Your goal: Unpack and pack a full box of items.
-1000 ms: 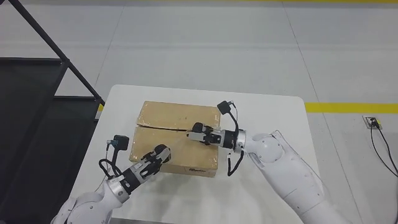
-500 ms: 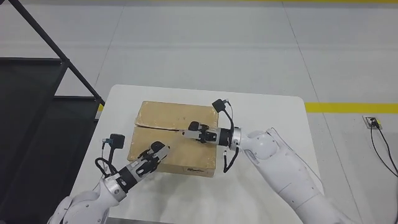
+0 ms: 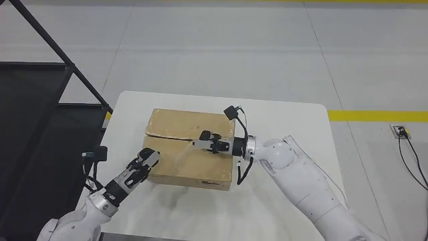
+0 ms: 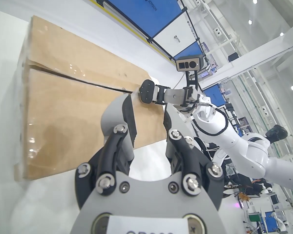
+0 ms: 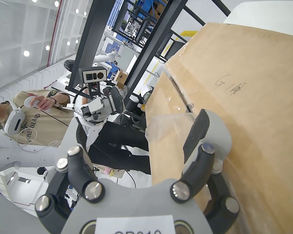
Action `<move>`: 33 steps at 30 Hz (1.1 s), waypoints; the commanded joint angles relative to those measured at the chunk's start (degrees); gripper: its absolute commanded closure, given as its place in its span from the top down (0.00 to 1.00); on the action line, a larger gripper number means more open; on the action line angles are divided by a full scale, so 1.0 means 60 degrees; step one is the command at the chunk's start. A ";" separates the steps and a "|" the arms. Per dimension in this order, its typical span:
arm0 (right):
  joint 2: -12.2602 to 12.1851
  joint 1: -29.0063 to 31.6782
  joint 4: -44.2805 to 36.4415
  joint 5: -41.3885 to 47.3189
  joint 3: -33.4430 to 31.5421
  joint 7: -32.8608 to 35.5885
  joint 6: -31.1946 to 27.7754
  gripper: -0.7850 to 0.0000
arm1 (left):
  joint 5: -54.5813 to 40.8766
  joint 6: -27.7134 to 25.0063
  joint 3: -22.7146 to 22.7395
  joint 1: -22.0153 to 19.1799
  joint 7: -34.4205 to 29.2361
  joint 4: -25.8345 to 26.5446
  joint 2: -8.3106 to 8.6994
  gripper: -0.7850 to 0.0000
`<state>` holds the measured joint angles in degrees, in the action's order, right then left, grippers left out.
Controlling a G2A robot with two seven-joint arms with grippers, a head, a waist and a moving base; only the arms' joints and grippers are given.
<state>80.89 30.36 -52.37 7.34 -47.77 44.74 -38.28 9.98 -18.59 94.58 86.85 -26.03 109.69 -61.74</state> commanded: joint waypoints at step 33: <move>0.0698 -0.0645 0.0434 -0.0464 0.0710 -0.0694 0.1153 1.00 | 0.0435 0.0203 0.0416 -0.0205 0.1126 -0.2438 -0.0068 0.33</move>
<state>84.87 26.70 -50.10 4.34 -43.63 40.61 -31.59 12.72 -17.84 97.60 86.62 -19.20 96.26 -62.10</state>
